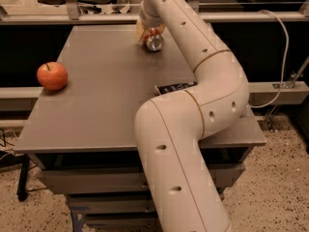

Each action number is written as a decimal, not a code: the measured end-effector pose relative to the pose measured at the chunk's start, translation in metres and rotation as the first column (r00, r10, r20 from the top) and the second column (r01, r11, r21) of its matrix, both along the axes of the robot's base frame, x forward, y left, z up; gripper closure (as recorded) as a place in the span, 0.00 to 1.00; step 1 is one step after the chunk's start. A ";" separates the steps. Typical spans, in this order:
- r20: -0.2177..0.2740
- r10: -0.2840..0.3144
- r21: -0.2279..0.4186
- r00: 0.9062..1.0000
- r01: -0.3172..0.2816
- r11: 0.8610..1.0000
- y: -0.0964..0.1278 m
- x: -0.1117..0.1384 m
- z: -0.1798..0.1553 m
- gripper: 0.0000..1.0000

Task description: Place coke can upright

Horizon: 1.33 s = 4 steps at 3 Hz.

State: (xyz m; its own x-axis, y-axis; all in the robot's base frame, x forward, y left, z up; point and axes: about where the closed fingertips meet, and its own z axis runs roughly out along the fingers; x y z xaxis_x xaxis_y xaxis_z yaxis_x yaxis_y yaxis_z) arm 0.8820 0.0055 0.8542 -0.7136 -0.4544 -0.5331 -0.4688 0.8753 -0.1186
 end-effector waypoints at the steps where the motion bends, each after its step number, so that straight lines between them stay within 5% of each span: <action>1: 0.025 0.008 0.014 1.000 -0.009 1.000 -0.009 -0.001 0.014 0.64; 2: 0.077 0.035 0.093 0.996 -0.042 0.995 -0.023 -0.007 0.047 0.87; 3: 0.145 0.089 0.238 0.985 -0.122 0.964 -0.041 -0.017 0.075 1.00; 4: 0.225 0.161 0.391 0.961 -0.241 0.888 -0.061 -0.035 0.092 1.00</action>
Offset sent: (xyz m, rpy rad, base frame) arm -0.0462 -0.0452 0.0853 0.2147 -0.1562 0.0767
